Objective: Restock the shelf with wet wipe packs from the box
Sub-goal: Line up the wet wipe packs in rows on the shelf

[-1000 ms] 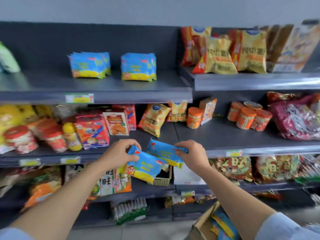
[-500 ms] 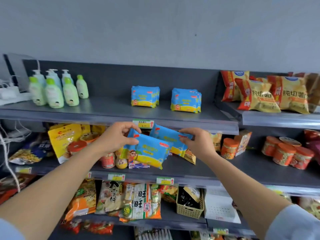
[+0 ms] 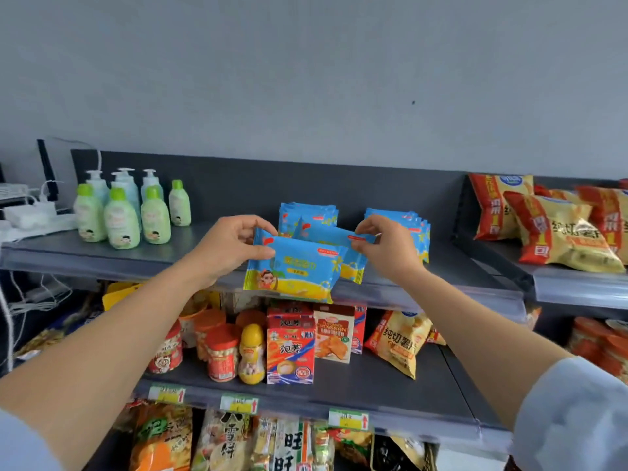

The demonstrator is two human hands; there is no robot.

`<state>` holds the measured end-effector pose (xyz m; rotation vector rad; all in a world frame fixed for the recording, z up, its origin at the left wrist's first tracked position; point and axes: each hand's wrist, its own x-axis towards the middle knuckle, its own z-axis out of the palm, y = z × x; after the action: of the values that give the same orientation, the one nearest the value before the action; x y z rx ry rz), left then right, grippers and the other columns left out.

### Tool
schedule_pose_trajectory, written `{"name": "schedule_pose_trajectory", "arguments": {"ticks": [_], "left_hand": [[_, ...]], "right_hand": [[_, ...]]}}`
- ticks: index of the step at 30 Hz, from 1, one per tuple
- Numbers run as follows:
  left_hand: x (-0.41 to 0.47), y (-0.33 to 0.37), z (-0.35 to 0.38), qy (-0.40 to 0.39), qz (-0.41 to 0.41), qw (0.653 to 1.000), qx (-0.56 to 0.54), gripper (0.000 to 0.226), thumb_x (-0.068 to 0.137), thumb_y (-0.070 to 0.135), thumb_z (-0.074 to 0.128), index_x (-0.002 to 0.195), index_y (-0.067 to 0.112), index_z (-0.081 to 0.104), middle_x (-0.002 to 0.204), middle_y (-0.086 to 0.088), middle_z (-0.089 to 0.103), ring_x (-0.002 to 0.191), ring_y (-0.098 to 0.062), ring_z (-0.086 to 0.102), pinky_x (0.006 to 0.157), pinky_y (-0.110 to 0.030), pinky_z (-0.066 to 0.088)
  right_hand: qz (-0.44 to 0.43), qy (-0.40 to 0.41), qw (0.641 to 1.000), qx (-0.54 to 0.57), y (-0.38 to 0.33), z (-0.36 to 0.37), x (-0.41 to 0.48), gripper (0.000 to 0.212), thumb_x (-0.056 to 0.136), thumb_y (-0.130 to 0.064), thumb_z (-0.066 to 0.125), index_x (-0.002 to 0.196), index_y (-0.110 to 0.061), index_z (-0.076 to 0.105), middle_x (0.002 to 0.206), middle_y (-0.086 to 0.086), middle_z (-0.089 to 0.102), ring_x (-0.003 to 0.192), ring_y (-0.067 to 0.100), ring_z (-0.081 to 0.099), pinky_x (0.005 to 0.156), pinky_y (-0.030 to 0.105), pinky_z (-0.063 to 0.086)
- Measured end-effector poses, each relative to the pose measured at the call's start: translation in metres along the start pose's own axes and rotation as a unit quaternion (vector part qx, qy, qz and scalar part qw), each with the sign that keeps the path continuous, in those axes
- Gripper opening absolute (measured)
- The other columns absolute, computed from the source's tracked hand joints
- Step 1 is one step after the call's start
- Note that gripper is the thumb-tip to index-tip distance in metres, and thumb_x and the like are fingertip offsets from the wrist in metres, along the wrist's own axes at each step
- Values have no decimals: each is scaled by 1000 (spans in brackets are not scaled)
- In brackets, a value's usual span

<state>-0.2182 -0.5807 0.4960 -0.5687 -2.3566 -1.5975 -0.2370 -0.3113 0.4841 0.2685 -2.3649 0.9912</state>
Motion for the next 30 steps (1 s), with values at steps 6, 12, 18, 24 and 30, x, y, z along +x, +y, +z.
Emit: {"name": "schedule_pose_trajectory", "arguments": {"ticks": [6, 12, 18, 24, 30], "left_hand": [[50, -17, 1, 12, -8, 1000, 3, 25, 77, -3, 73, 88, 18, 67, 83, 1, 71, 77, -9, 69, 68, -25, 58], [84, -38, 5, 14, -25, 1000, 0, 24, 78, -4, 72, 89, 16, 68, 81, -1, 71, 73, -7, 69, 64, -21, 57], [110, -56, 4, 4, -44, 999, -6, 23, 78, -5, 72, 90, 14, 68, 76, 4, 73, 74, -8, 71, 62, -20, 56], [136, -71, 3, -10, -55, 998, -1, 23, 79, -5, 71, 87, 17, 67, 77, 5, 73, 73, -5, 71, 59, -18, 55], [161, -86, 5, -22, -59, 998, 18, 24, 80, -1, 72, 88, 20, 65, 88, 2, 74, 80, -10, 72, 69, -25, 59]], "right_hand": [[1, -20, 1000, -12, 26, 25, 59, 16, 83, -16, 72, 97, -16, 64, 95, -6, 60, 81, 13, 50, 69, 26, 38], [13, -51, 999, -12, 53, 50, 105, 16, 82, -17, 74, 90, -22, 61, 99, -1, 62, 82, 14, 51, 67, 26, 39], [26, -65, 998, -6, 68, 74, 130, 15, 83, -16, 74, 92, -21, 63, 99, -2, 63, 89, 14, 54, 71, 28, 43], [46, -53, 998, -10, 74, 91, 146, 16, 81, -18, 75, 93, -23, 65, 100, -4, 63, 94, 13, 56, 74, 28, 45], [47, -38, 998, -30, 75, 96, 156, 23, 79, -22, 77, 100, -18, 69, 96, -6, 61, 91, 12, 57, 79, 29, 50]]}}
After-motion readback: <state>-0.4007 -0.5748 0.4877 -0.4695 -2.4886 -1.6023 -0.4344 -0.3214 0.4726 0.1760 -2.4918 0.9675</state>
